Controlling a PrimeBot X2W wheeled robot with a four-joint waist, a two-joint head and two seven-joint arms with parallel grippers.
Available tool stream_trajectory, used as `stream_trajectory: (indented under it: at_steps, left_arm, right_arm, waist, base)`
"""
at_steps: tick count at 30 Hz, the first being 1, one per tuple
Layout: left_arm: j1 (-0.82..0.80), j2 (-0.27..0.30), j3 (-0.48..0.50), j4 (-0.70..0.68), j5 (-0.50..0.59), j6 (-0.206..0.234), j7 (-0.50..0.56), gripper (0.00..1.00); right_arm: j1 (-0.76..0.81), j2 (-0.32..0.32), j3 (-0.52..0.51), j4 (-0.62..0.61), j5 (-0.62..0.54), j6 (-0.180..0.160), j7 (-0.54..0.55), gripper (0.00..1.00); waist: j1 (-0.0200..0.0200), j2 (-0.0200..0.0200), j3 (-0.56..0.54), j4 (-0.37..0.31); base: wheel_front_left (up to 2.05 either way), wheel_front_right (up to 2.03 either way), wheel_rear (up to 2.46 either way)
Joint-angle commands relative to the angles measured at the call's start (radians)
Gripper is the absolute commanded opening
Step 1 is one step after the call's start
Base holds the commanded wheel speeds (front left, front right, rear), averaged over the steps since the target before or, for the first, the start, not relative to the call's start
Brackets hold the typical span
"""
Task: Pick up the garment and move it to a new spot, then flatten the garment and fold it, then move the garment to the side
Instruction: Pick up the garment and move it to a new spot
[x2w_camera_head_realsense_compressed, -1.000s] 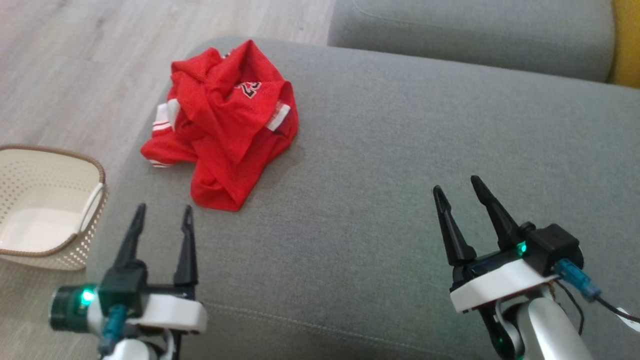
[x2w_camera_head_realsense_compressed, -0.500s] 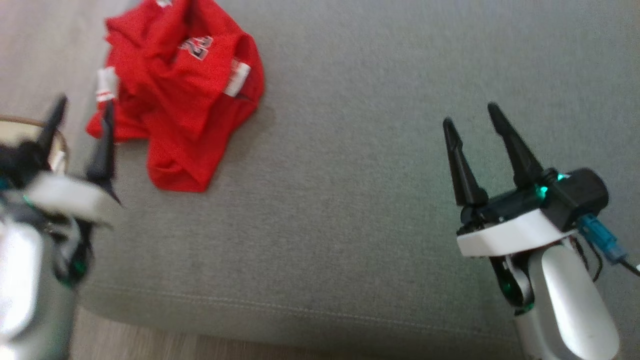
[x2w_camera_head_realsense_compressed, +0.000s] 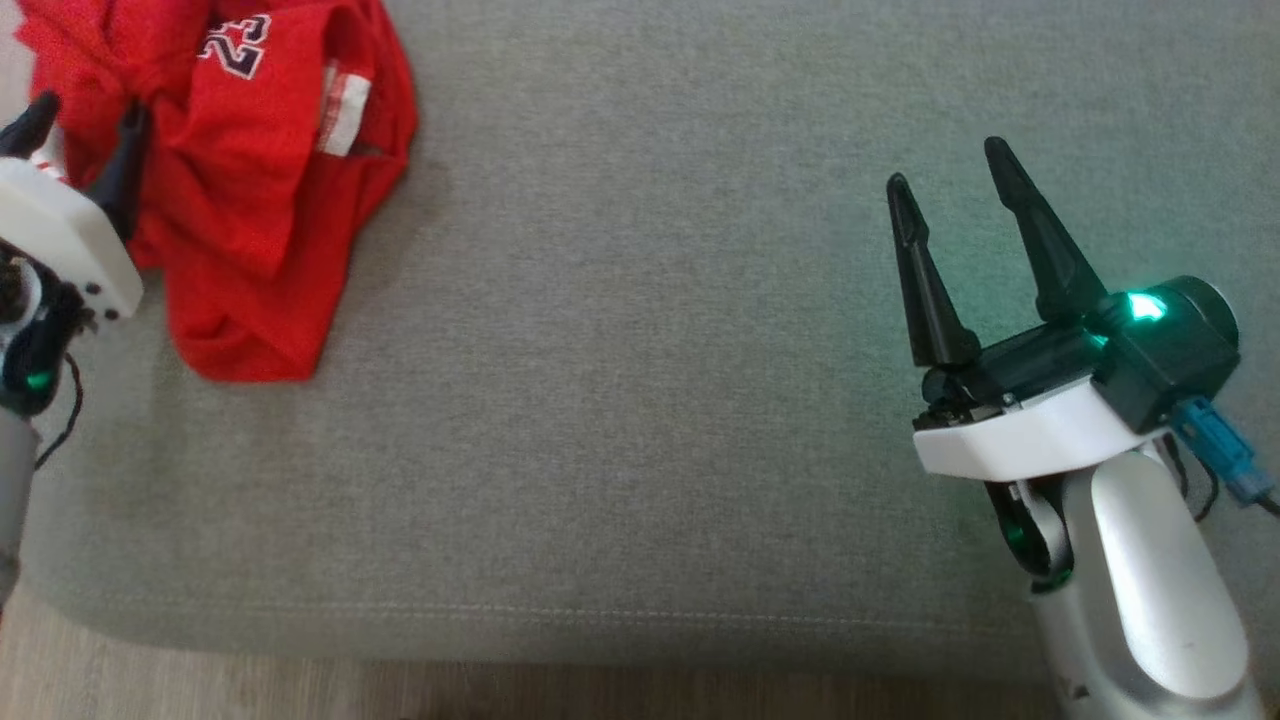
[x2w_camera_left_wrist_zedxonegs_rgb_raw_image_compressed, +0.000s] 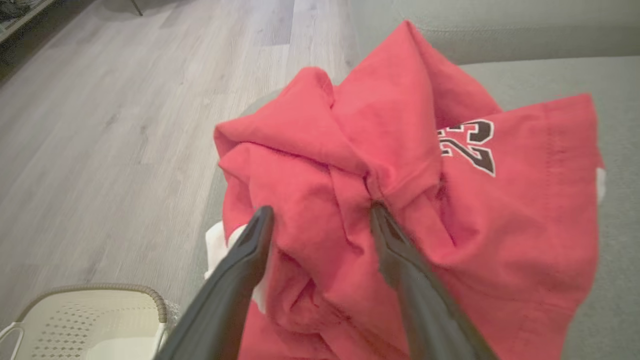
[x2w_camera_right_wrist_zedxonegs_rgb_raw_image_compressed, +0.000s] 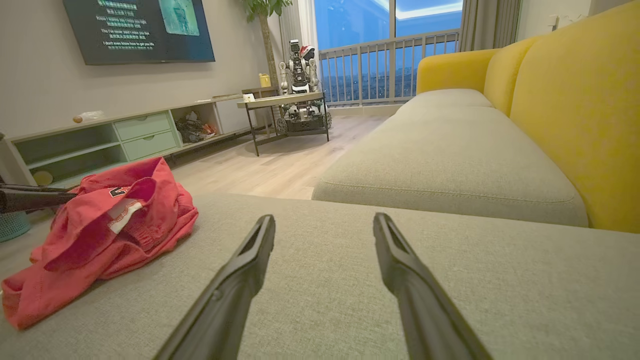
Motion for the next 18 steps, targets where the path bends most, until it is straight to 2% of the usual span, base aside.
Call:
stream_trajectory:
  at_steps: [1, 4, 5, 6, 10, 18]
  left_arm:
    - [-0.053, 0.074, 0.017, -0.002, -0.02, 0.002, 0.003, 1.0]
    - [-0.086, 0.092, -0.04, 0.049, -0.071, 0.002, 0.011, 1.0]
    - [-0.095, 0.095, -0.057, 0.065, -0.091, 0.002, 0.014, 0.78]
    - [-0.104, 0.099, -0.074, 0.077, -0.112, 0.002, 0.016, 0.0]
    - [-0.135, 0.119, -0.107, 0.109, -0.149, 0.001, -0.013, 0.0]
    - [-0.185, 0.138, -0.166, 0.156, -0.169, 0.001, -0.171, 0.0]
  right_arm:
    - [-0.021, 0.004, 0.024, -0.041, -0.004, 0.0, -0.009, 1.0]
    - [-0.022, 0.004, 0.023, -0.045, -0.005, 0.0, -0.009, 1.0]
    - [-0.023, 0.004, 0.022, -0.046, -0.006, 0.0, -0.009, 1.0]
    - [-0.023, 0.004, 0.022, -0.046, -0.006, 0.0, -0.009, 1.0]
    - [-0.024, 0.004, 0.021, -0.046, -0.005, 0.0, -0.009, 1.0]
    - [-0.009, 0.004, 0.01, -0.03, 0.012, 0.0, -0.009, 1.0]
  waist:
    - [-0.0002, 0.0, 0.013, -0.012]
    - [-0.0002, 0.0, 0.023, -0.021]
    - [-0.0002, 0.0, 0.026, -0.023]
    - [-0.0002, 0.0, 0.028, -0.024]
    - [-0.0002, 0.0, 0.026, -0.028]
    - [-0.0002, 0.0, -0.031, -0.01]
  base:
    - [0.0, 0.0, 0.0]
    - [0.0, 0.0, 0.0]
    - [0.0, 0.0, 0.0]
    - [0.0, 0.0, 0.0]
    - [0.0, 0.0, 0.0]
    - [0.0, 0.0, 0.0]
